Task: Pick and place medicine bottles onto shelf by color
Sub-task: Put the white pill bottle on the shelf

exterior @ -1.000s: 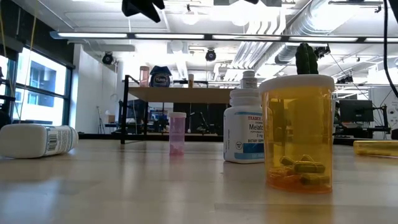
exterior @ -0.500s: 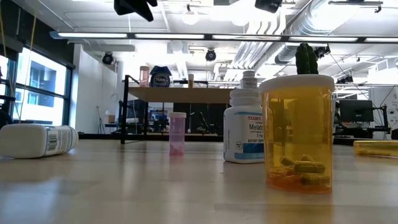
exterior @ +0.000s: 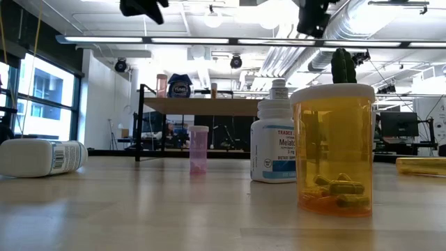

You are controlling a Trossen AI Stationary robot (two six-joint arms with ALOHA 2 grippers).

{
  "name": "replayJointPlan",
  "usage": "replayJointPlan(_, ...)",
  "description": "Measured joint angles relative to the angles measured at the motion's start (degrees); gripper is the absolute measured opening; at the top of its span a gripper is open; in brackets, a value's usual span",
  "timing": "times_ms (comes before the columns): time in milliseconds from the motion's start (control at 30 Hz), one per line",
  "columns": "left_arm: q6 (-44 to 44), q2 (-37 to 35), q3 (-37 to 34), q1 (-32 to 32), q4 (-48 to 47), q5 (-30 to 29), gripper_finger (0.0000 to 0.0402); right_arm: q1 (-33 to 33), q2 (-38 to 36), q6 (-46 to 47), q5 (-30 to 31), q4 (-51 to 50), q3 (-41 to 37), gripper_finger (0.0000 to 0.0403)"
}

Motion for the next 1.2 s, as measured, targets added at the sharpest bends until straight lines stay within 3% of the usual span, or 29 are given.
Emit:
replayJointPlan(367, -2.53, 0.00, 0.00, -4.04, -3.20, -0.70, 0.0177, 0.71, 1.43, 4.74, -5.21, 10.42, -7.26, 0.0191)
replayJointPlan(700, -2.97, 0.02, 0.00, -5.58, -3.47, -0.83, 0.0177, 9.45, 1.52, -7.76, -4.09, 21.33, -7.49, 0.0228)
replayJointPlan(900, -2.94, 0.02, 0.00, -5.55, -4.01, -0.83, 0.0177, 15.14, 2.55, -18.14, 2.61, 23.45, -7.50, 0.0245)
replayJointPlan(1000, -2.94, 0.03, 0.02, -5.55, -3.96, -1.10, 0.0177, 16.26, 3.70, -20.93, 5.97, 24.46, -7.55, 0.0245)
replayJointPlan(1200, -2.91, 0.04, 0.04, -5.55, -4.09, -1.23, 0.0177, 16.79, 7.55, -23.41, 5.14, 26.31, -7.55, 0.0246)
